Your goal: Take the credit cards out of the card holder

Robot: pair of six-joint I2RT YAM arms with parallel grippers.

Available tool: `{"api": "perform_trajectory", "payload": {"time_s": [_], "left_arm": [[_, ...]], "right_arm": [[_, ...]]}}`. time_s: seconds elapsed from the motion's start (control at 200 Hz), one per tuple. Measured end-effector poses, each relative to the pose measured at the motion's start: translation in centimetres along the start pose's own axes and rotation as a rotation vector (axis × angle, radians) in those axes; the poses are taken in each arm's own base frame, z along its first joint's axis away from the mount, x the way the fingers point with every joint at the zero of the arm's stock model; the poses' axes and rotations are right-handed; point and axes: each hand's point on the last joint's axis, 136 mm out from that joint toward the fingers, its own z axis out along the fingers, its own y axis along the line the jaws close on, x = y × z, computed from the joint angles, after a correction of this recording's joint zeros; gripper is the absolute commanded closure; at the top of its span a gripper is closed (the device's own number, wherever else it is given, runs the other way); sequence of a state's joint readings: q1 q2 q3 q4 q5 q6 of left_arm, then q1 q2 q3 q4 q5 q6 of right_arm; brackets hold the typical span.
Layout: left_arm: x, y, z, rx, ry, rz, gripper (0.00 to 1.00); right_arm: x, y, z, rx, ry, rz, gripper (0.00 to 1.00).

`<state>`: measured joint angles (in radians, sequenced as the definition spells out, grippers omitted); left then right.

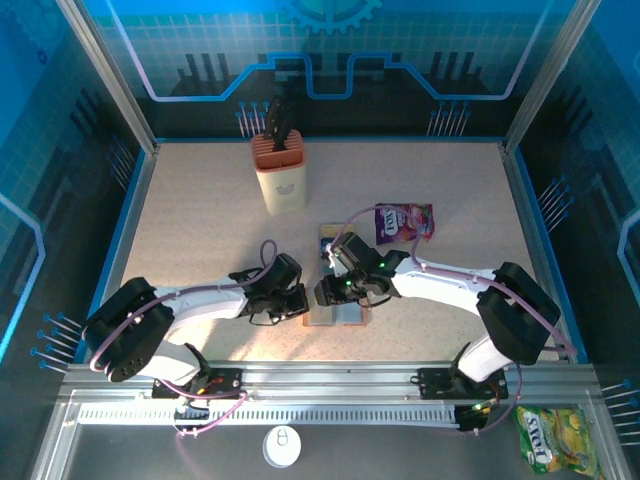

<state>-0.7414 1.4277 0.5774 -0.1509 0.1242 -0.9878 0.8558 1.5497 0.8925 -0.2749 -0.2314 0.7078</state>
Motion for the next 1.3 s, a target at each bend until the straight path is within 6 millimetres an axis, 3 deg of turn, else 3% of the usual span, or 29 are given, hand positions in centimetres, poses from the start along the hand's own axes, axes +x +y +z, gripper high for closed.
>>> {"api": "perform_trajectory", "payload": {"time_s": [0.31, 0.775, 1.301], "left_arm": [[0.0, 0.0, 0.0, 0.009, -0.005, 0.001, 1.0], [0.1, 0.2, 0.0, 0.013, -0.007, 0.002, 1.0], [0.1, 0.3, -0.2, 0.008, -0.009, 0.001, 1.0]], "right_arm": [[0.8, -0.3, 2.1, -0.016, 0.059, 0.067, 0.61], [2.2, -1.4, 3.5, 0.019, 0.122, 0.104, 0.61], [2.5, -2.6, 2.9, 0.082, 0.13, 0.089, 0.61]]}}
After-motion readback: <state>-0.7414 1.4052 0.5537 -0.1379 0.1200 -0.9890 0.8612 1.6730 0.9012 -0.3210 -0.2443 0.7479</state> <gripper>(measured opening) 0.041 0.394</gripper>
